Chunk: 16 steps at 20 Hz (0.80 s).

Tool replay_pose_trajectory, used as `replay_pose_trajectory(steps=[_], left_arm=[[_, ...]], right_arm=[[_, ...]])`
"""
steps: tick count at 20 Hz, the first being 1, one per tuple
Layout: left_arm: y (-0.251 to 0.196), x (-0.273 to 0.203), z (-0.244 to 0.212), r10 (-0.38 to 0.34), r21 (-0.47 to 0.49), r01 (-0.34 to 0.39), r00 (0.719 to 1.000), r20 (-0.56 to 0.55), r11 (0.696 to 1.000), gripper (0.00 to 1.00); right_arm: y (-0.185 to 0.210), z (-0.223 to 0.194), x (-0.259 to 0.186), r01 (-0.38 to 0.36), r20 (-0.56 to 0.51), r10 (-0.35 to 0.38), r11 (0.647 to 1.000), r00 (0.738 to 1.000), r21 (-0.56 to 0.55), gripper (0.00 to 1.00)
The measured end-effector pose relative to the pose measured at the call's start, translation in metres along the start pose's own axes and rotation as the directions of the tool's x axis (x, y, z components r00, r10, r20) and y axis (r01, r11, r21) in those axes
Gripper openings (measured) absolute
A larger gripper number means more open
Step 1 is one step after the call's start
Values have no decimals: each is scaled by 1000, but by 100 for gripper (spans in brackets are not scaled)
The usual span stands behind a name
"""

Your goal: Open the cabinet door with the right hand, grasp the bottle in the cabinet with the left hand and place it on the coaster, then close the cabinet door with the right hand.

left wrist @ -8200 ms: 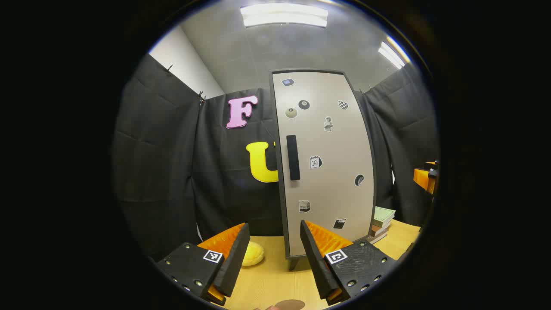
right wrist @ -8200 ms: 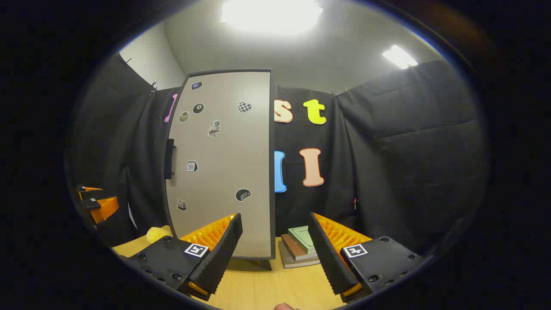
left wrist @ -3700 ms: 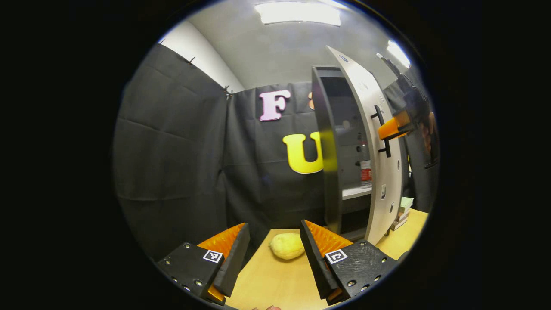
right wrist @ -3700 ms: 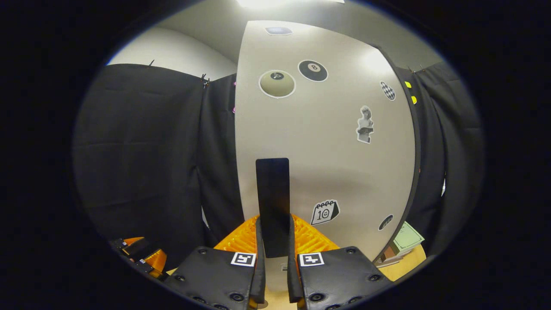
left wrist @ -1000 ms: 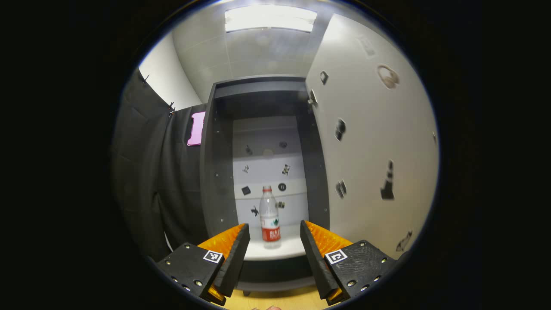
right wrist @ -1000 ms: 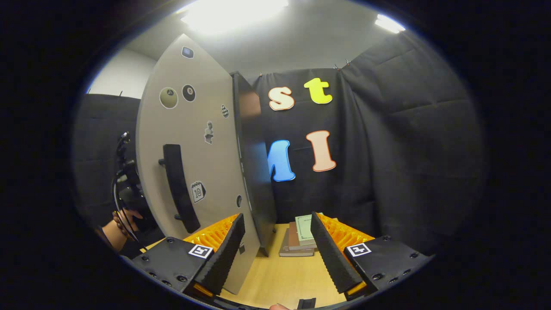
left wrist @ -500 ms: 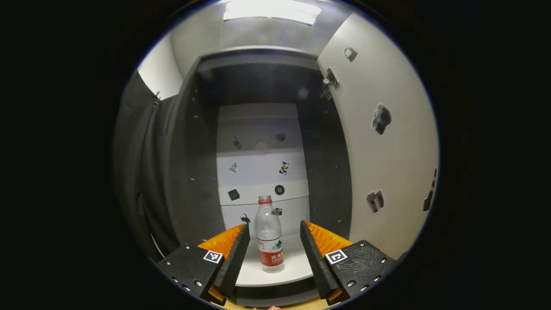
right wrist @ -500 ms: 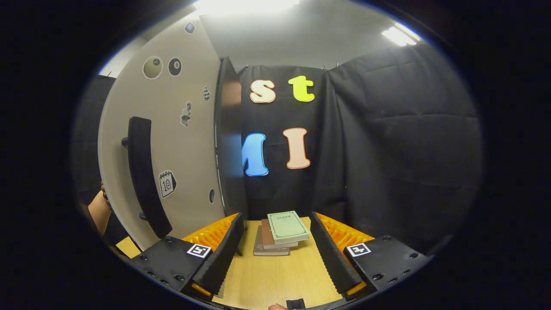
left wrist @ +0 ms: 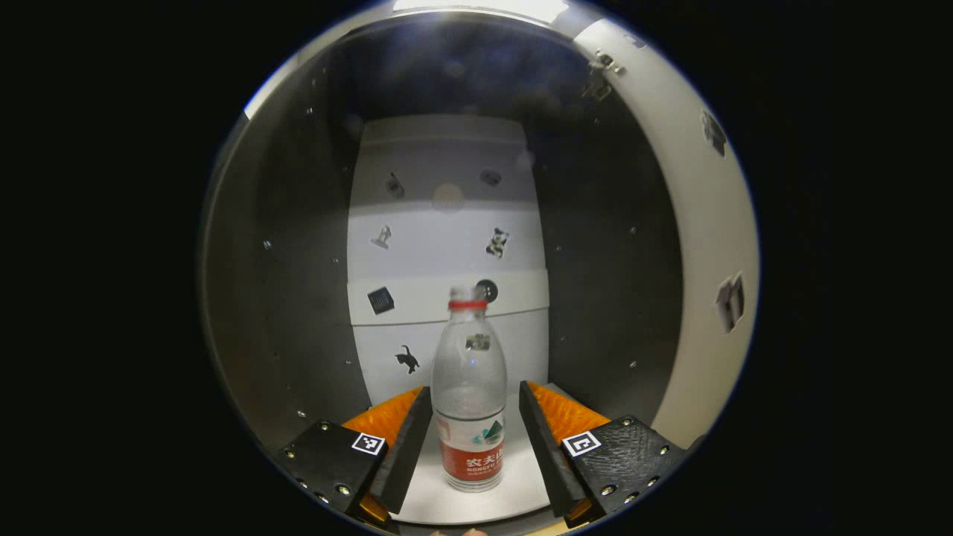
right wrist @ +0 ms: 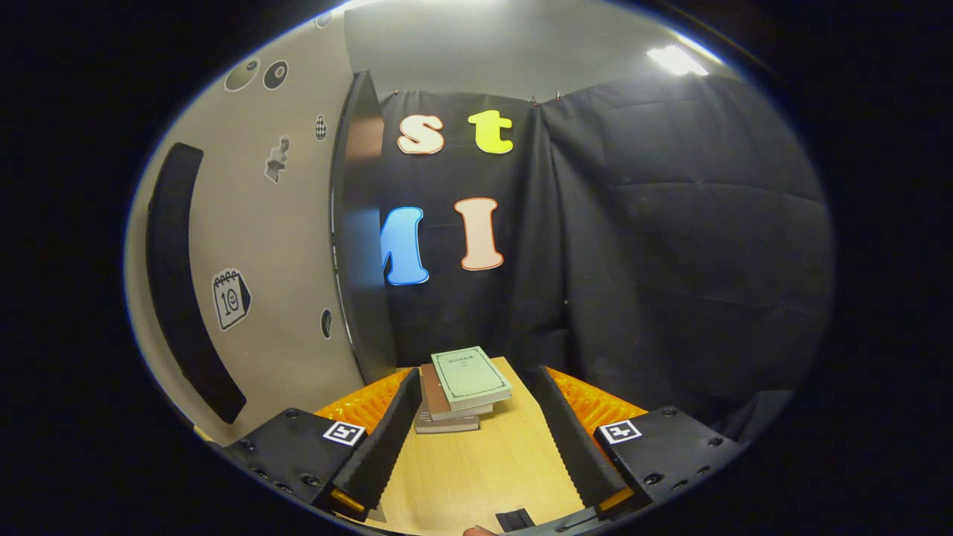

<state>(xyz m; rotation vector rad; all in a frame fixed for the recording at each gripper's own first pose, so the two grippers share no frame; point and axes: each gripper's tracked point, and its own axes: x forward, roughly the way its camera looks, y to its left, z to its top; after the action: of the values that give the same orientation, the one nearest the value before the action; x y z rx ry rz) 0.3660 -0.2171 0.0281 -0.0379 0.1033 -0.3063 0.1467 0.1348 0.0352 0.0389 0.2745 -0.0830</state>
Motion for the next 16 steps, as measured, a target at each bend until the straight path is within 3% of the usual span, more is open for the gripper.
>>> replay_pose_trajectory(steps=[6,8,16], left_arm=[[2,12,-7,4,8,-4,1000,-14,1000,68],[2,8,-2,7,9,-7,1000,3,1000,63],[2,-52,37,42,-8,-42,997,64,999,62]], right_arm=[[1,-2,2,-14,-19,14,1000,1000,5,98],[1,-1,4,-24,-14,24,1000,1000,0,98],[4,3,6,-82,0,82,996,997,-20,98]])
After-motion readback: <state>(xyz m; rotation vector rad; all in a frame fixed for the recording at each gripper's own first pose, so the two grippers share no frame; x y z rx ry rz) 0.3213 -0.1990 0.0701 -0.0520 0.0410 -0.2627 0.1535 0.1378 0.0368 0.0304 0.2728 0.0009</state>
